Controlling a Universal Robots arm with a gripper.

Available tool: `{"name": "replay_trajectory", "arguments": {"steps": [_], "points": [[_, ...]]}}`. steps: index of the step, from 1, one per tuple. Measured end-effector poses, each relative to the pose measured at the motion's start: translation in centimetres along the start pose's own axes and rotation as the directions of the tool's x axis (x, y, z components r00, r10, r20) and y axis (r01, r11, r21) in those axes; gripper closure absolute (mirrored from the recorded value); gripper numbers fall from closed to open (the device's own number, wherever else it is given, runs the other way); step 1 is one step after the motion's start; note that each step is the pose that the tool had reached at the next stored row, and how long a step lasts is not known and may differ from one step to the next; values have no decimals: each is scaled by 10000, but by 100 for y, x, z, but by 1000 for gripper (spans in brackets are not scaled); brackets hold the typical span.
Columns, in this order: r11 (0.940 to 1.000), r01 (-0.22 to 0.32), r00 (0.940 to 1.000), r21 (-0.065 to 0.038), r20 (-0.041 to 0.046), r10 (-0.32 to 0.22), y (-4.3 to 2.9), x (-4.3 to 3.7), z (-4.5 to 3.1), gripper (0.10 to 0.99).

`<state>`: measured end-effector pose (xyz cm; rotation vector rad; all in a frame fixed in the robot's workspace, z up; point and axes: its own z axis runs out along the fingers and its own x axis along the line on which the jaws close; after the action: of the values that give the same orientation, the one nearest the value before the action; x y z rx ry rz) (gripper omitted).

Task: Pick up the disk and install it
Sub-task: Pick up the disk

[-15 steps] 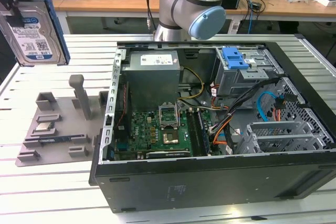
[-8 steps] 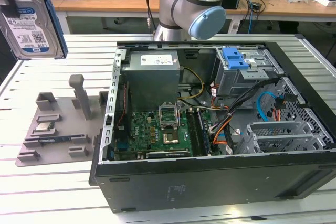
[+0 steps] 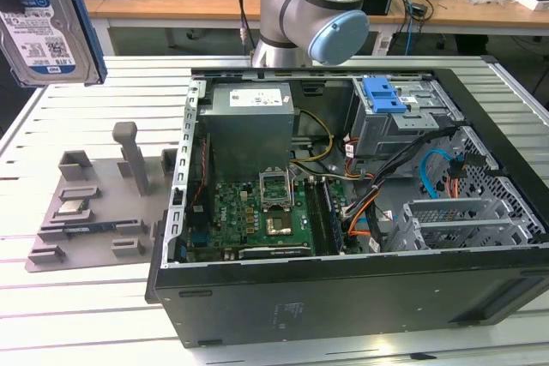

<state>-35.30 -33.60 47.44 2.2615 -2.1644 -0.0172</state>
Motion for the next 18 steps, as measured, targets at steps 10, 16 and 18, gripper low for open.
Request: {"name": "replay_trajectory", "arguments": {"steps": [10,16,18], "points": [[10000,0,10000,-2,-1,0,3,-2,-267,722],[10000,0,10000,-1,0,0,7,-2,-471,722],[10000,0,10000,-1,0,0,8,-2,-563,722]]}}
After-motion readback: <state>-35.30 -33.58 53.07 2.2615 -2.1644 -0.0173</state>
